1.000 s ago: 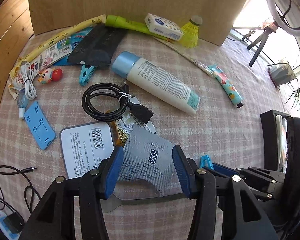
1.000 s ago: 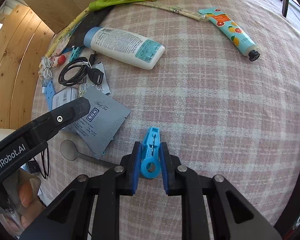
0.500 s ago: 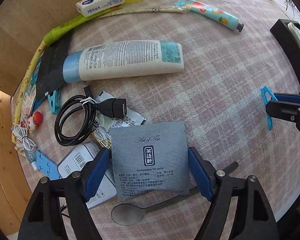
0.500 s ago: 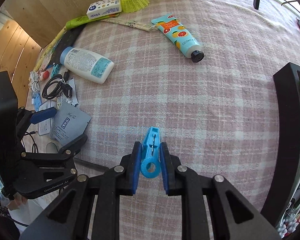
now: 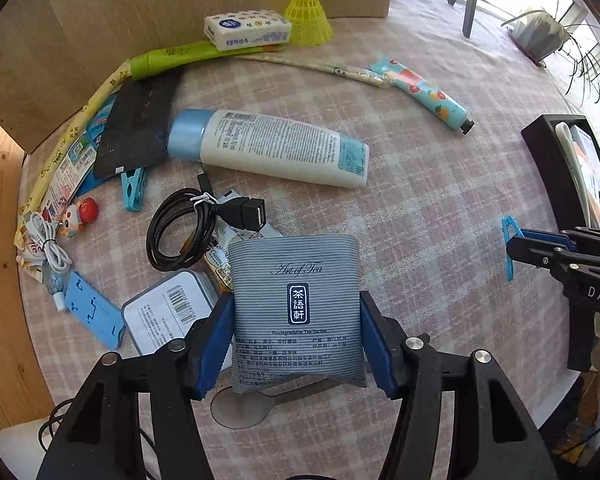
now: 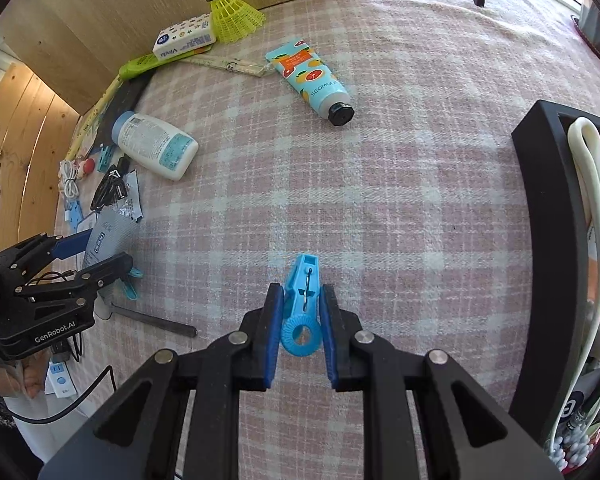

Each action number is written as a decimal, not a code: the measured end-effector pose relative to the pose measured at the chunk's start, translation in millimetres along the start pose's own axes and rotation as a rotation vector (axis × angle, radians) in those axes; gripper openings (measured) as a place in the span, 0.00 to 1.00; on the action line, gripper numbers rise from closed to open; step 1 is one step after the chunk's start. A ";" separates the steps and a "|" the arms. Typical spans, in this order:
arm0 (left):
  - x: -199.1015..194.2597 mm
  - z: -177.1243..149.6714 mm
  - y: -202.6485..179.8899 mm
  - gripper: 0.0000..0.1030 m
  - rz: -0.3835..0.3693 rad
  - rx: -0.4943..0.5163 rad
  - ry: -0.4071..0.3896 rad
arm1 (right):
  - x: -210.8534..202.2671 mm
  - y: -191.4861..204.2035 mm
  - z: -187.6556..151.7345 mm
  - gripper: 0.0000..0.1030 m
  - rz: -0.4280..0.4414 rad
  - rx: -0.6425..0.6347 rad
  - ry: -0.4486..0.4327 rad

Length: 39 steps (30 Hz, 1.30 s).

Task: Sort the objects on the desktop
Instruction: 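Carry the tea sachet and blue clothespin into the black tray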

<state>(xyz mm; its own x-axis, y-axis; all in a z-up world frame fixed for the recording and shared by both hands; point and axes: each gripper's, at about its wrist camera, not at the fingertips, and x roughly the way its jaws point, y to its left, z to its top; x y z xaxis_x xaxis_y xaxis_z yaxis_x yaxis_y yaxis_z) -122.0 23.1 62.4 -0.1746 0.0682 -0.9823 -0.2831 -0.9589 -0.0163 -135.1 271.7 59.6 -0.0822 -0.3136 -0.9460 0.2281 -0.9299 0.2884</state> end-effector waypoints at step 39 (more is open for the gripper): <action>-63.2 37.3 -430.8 0.60 -0.313 0.460 -0.160 | -203.8 -305.8 -146.9 0.18 -0.253 0.425 -0.218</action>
<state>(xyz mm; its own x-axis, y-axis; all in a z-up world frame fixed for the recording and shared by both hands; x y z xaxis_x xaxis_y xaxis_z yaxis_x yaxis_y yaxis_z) -24.2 442.2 138.4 -0.1465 0.4041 -0.9029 -0.7188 -0.6706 -0.1835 -45.5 648.2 142.4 -0.2934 -0.0606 -0.9541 -0.2339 -0.9631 0.1331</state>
